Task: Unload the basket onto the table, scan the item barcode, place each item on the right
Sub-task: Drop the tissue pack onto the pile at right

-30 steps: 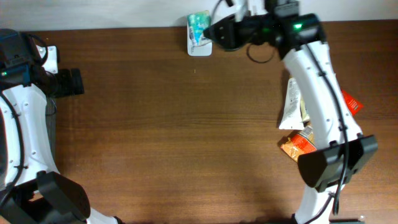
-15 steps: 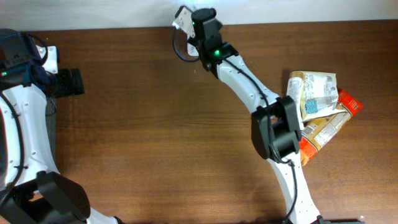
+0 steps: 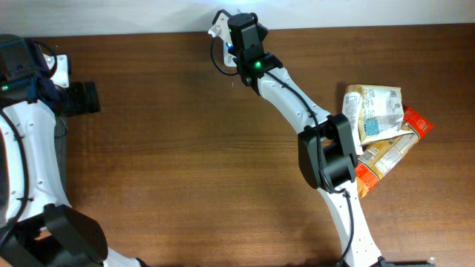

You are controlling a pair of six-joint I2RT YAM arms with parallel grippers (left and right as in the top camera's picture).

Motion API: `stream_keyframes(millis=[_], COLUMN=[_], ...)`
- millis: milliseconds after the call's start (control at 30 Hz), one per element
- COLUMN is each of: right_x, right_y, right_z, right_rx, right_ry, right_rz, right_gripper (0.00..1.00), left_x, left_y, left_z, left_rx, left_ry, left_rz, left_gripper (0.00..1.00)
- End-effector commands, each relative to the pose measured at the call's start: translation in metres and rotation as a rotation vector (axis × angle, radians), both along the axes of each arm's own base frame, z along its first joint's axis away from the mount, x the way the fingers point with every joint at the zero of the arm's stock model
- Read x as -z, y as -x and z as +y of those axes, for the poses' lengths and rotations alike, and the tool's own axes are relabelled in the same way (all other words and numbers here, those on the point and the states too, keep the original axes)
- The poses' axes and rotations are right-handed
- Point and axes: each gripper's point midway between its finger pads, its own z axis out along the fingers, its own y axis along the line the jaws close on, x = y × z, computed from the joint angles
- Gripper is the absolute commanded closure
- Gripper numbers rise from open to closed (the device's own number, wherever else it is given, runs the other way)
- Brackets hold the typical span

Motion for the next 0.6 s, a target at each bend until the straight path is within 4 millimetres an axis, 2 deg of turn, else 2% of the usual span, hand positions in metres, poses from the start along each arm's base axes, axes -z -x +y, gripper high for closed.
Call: stream_keyframes(millis=[0, 67, 133, 233, 300, 367, 433, 467, 567], right_x=[0.002, 0.006, 0.000, -0.033, -0.059, -0.089, -0.115, -0.124, -0.109], right_y=[-0.001, 0.003, 0.007, 0.018, 0.033, 0.057, 0.090, 0.114, 0.171], right_z=[-0.007, -0.008, -0.010, -0.014, -0.012, -0.017, -0.032, -0.043, -0.084], right_rx=[0.029, 0.028, 0.027, 0.040, 0.044, 0.054, 0.134, 0.203, 0.423], right_ry=[0.016, 0.028, 0.034, -0.007, -0.138, -0.250, -0.355, -0.430, -0.493], right_rz=[0.007, 0.032, 0.045, 0.044, 0.072, 0.123, 0.185, 0.245, 0.433], right_gripper=[0.96, 0.96, 0.96, 0.96, 0.96, 0.96, 0.96, 0.96, 0.96], left_x=[-0.002, -0.002, -0.002, -0.002, -0.002, -0.002, -0.002, -0.002, -0.002], left_y=[0.000, 0.000, 0.000, 0.000, 0.000, 0.000, 0.000, 0.000, 0.000], left_z=[0.001, 0.001, 0.001, 0.001, 0.001, 0.001, 0.001, 0.001, 0.001], left_rx=[0.006, 0.006, 0.006, 0.006, 0.006, 0.006, 0.006, 0.006, 0.006], left_ry=[0.001, 0.001, 0.000, 0.000, 0.001, 0.001, 0.001, 0.000, 0.000], left_rz=[-0.006, -0.006, -0.006, -0.006, -0.006, -0.006, -0.005, -0.006, -0.006], left_gripper=[0.01, 0.01, 0.01, 0.01, 0.01, 0.01, 0.01, 0.01, 0.01])
